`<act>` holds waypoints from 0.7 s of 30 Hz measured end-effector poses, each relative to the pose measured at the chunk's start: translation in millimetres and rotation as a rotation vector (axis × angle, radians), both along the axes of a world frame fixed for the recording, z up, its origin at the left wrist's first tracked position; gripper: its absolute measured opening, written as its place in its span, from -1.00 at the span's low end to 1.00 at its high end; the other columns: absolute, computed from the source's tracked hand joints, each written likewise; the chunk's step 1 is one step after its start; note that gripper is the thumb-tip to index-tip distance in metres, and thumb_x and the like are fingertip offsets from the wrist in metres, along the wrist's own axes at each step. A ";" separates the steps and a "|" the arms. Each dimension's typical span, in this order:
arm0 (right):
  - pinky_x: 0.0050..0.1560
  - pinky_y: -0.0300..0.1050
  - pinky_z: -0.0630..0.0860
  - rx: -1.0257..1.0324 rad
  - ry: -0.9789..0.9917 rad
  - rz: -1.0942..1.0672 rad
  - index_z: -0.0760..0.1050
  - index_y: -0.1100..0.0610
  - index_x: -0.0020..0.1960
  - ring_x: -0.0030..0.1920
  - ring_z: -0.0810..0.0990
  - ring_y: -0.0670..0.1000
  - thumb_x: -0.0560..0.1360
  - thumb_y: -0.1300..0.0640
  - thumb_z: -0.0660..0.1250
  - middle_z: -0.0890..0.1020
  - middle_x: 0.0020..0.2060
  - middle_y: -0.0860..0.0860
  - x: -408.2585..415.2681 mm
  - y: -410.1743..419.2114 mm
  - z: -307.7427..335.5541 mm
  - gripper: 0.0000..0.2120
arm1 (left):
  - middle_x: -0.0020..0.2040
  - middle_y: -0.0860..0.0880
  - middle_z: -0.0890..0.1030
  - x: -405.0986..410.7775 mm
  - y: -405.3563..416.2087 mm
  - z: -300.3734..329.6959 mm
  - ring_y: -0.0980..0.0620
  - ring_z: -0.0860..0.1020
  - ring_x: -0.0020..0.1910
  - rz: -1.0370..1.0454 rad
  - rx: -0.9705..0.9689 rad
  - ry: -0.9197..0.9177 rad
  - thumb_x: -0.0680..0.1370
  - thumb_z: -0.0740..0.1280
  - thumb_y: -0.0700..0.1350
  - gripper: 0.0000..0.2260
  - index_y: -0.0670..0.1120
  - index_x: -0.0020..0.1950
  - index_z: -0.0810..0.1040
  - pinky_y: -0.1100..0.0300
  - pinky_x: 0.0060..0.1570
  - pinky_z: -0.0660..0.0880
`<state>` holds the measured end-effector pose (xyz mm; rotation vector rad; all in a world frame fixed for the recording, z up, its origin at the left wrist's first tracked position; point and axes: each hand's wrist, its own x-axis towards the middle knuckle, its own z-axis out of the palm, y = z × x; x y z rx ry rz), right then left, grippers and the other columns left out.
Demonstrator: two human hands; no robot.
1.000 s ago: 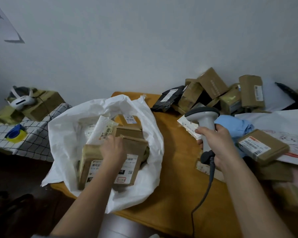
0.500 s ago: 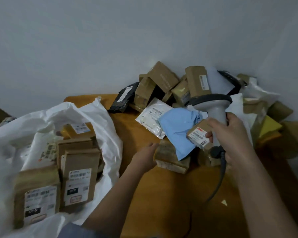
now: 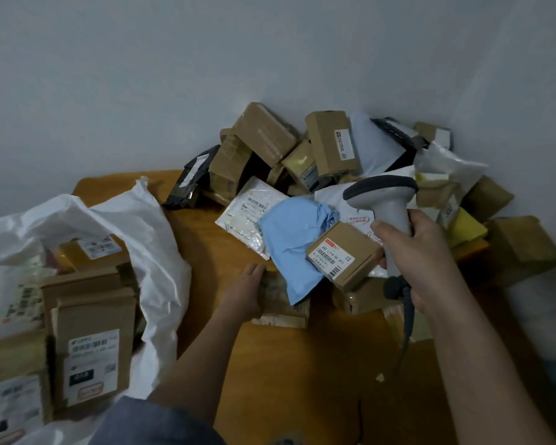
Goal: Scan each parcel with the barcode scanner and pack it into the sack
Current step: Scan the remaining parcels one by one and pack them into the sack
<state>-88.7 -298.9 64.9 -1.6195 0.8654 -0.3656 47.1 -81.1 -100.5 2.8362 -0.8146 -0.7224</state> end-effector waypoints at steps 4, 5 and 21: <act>-0.50 -0.22 0.46 0.042 -0.002 0.036 0.49 0.08 0.03 -0.51 0.59 -0.14 0.54 0.08 0.35 0.62 -0.29 0.07 10.8 6.7 -0.9 -0.88 | 0.28 0.02 0.35 11.2 35.9 11.9 0.06 0.40 0.17 0.147 -0.111 0.092 0.22 0.64 -0.03 -0.10 -0.08 0.46 0.29 0.24 0.17 0.44; -0.53 -0.25 0.45 0.060 -0.015 0.049 0.49 0.08 0.02 -0.51 0.59 -0.14 0.54 0.09 0.35 0.62 -0.31 0.07 13.9 10.3 -0.6 -0.90 | 0.26 0.03 0.34 14.0 46.9 18.3 0.09 0.37 0.14 0.192 -0.125 0.107 0.21 0.65 -0.02 -0.10 -0.08 0.46 0.30 0.28 0.13 0.41; -0.56 -0.31 0.39 0.044 -0.131 0.248 0.47 0.07 0.06 -0.50 0.56 -0.18 0.53 0.05 0.35 0.61 -0.27 0.10 33.4 98.8 12.7 -0.84 | 0.03 -0.11 0.71 4.0 129.3 99.5 0.01 0.67 -0.02 0.937 -1.039 0.693 0.58 0.33 -0.04 -0.74 -0.18 0.17 0.59 0.14 0.06 0.56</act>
